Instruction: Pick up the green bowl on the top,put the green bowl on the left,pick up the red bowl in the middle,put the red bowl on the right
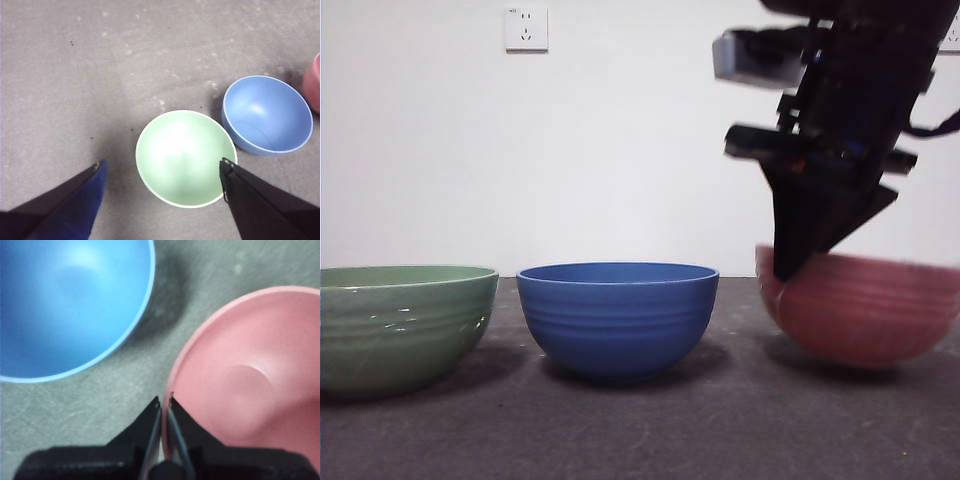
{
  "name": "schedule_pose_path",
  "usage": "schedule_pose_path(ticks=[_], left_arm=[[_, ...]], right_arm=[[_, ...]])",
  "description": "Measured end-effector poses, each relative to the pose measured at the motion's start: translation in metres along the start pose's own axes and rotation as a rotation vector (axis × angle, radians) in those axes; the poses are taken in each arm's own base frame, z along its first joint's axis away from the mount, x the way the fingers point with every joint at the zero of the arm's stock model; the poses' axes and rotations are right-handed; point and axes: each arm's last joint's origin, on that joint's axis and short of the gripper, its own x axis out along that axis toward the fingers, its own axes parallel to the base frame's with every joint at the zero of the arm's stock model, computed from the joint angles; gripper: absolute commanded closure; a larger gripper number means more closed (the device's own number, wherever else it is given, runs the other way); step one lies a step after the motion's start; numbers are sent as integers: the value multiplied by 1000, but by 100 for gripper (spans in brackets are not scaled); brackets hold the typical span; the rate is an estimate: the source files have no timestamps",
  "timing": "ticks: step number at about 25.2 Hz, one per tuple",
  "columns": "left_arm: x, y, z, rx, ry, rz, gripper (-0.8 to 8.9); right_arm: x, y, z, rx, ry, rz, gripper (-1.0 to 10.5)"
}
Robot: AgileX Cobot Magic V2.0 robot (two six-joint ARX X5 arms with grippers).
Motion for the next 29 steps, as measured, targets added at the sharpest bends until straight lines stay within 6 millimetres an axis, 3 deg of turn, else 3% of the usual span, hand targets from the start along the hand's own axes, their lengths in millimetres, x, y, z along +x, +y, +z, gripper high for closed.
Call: schedule_pose_path(ticks=[3, 5, 8, 13, 14, 15, 16, 20, 25, 29], left_arm=[[0, 0, 0, 0, 0, 0, 438], [0, 0, 0, 0, 0, 0, 438], [0, 0, 0, 0, -1, 0, 438], [0, 0, 7, 8, -68, 2, 449], [0, 0, 9, 10, -91, 3, 536], [-1, 0, 11, 8, -117, 1, 721], [-1, 0, 14, 10, -141, -8, 828], [1, -1, 16, 21, -228, -37, 821], [20, 1, -18, -12, -315, -41, 821], [33, 1, -51, -20, -348, -43, 818]], right_arm=[[6, 1, 0, 0, 14, 23, 920], [6, 1, 0, 3, 11, 25, 725], [-5, 0, 2, 12, -35, 23, 659], [-80, -12, 6, 52, -392, -2, 671], [-95, -16, 4, 58, -461, -14, 720], [-113, -22, 0, 68, -535, -36, 840], [-128, -27, -6, 78, -588, -59, 940], [-166, -43, -35, 134, -748, -166, 963], [-156, -43, -85, 195, -881, -235, 963], [-146, -39, -110, 260, -911, -255, 962]])
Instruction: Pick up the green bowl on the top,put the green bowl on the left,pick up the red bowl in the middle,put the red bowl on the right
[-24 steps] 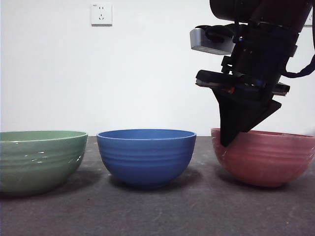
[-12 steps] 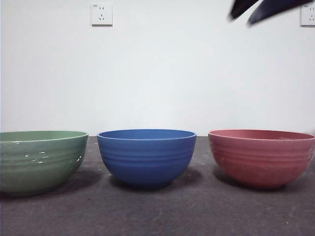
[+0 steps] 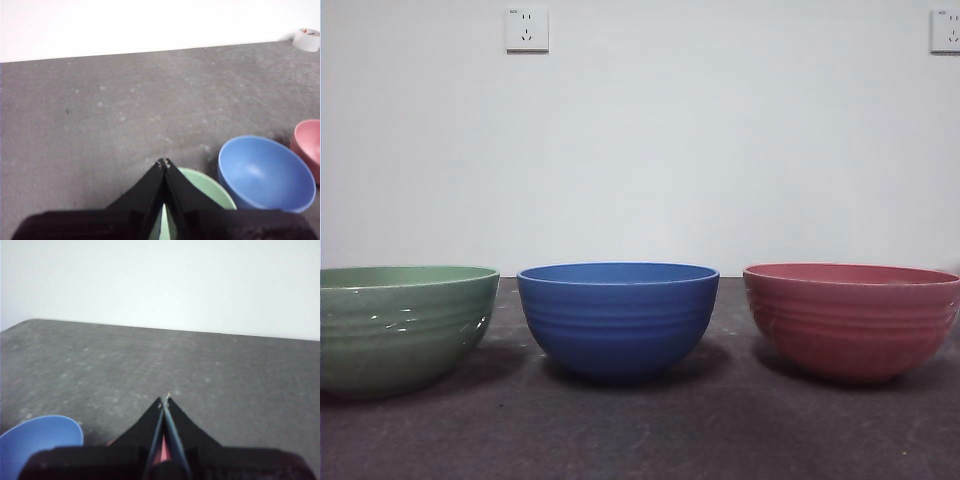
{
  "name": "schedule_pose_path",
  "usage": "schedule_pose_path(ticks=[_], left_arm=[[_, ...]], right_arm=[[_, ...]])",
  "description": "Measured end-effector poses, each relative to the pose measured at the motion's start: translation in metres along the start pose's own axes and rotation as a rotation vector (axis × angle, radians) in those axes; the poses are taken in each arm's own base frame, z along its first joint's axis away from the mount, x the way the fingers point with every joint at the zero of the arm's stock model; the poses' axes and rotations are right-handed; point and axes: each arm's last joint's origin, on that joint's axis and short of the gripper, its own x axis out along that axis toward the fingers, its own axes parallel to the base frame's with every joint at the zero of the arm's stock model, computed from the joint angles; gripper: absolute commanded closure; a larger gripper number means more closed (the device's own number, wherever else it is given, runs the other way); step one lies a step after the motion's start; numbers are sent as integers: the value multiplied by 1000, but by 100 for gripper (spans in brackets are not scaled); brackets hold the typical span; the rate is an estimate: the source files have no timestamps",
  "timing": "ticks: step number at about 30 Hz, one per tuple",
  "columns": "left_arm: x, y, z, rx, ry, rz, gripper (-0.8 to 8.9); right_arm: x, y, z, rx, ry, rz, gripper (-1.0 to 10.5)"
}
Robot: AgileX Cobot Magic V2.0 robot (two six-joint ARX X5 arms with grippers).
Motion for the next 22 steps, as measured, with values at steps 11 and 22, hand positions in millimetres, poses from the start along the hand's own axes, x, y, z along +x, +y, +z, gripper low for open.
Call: schedule_pose_path(ticks=[11, 22], left_arm=[[1, 1, -20, -61, 117, 6, 817], [-2, 1, -20, -38, 109, 19, 817]], right_arm=[[-2, -4, -1, 35, -6, -126, 943], [-2, -4, -1, 38, -6, -139, 943]])
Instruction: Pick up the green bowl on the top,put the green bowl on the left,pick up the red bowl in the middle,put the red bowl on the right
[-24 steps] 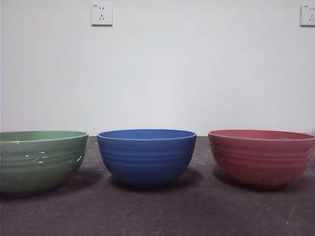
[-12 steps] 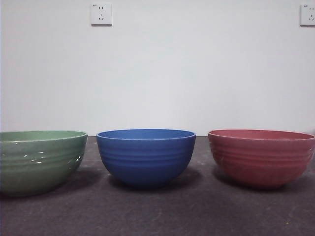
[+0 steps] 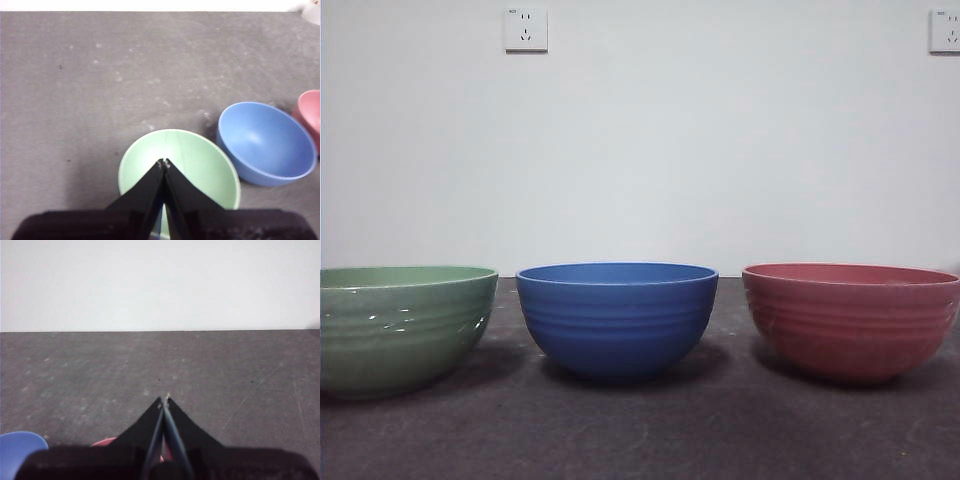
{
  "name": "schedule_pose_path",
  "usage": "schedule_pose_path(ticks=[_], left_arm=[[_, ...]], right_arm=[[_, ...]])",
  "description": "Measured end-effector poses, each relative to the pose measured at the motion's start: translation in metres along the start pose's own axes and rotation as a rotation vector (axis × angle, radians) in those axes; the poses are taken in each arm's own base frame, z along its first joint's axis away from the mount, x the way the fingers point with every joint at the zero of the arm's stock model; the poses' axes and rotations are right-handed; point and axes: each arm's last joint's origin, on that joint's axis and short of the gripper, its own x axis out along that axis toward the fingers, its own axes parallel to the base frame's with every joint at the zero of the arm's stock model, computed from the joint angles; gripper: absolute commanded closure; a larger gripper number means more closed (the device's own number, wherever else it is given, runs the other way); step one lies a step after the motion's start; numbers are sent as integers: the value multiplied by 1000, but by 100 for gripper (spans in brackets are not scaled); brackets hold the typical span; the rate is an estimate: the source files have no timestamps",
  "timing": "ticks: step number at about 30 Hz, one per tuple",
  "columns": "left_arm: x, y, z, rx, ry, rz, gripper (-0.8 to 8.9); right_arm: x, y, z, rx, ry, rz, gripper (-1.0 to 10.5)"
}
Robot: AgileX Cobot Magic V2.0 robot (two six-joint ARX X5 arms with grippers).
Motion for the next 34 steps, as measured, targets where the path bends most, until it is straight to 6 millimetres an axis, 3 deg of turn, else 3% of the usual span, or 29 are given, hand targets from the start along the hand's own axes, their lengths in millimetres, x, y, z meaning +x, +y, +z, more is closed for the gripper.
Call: schedule_pose_path(ticks=[8, 13, 20, 34], left_arm=[[-18, 6, -21, 142, -258, 194, 817], [10, 18, -60, 142, -320, 259, 817], [53, 32, -110, 78, -225, 267, 817], [56, 33, -111, 40, -250, 250, 817]], right_arm=[[0, 0, 0, 0, 2, -2, 943], [0, 0, 0, 0, 2, -2, 943], [0, 0, 0, -1, 5, -3, 943], [0, 0, -5, -12, 56, -6, 943]])
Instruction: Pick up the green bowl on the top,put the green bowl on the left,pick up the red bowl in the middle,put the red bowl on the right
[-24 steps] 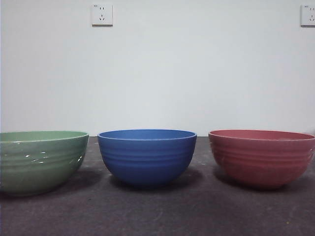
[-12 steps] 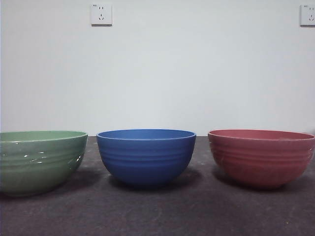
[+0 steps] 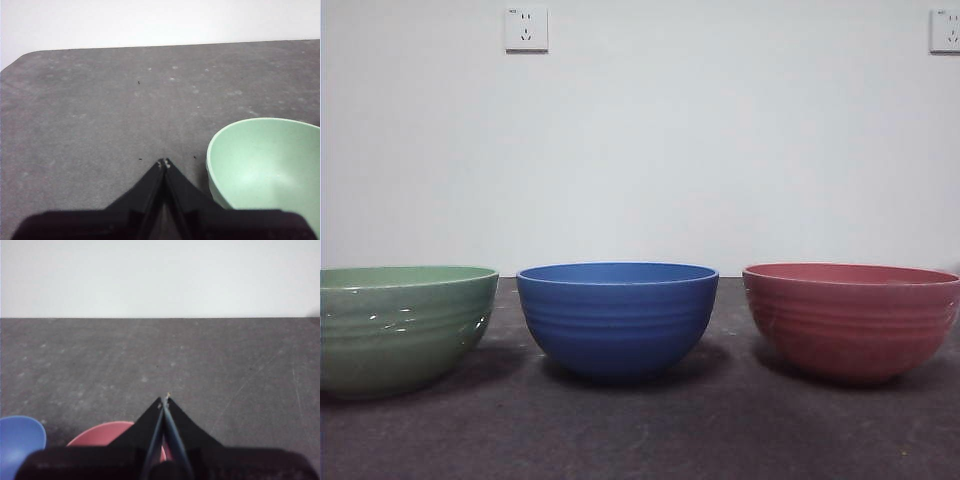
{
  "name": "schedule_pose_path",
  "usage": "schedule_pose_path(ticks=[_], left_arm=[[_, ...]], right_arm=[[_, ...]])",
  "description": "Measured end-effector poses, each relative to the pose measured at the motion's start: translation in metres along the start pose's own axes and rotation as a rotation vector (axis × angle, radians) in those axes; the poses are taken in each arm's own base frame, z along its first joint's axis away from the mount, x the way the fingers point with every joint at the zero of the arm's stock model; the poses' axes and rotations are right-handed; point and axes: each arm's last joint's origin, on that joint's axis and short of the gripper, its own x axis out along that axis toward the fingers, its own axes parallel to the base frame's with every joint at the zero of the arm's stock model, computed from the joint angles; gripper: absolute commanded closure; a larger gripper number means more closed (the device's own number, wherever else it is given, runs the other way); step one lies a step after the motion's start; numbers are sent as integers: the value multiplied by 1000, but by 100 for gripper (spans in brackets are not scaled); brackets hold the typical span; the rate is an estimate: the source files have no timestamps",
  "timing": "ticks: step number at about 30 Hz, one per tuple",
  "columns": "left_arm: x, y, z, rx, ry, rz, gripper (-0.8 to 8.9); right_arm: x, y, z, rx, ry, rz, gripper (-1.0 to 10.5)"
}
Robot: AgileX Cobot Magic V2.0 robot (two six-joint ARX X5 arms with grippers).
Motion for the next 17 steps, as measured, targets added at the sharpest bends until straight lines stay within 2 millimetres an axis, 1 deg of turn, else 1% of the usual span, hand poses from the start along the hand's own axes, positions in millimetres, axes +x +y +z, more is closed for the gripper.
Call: schedule_pose_path(ticks=[17], left_arm=[[0, 0, 0, 0, 0, 0, 817]], right_arm=[[0, 0, -1, -3, 15, -1, 943]])
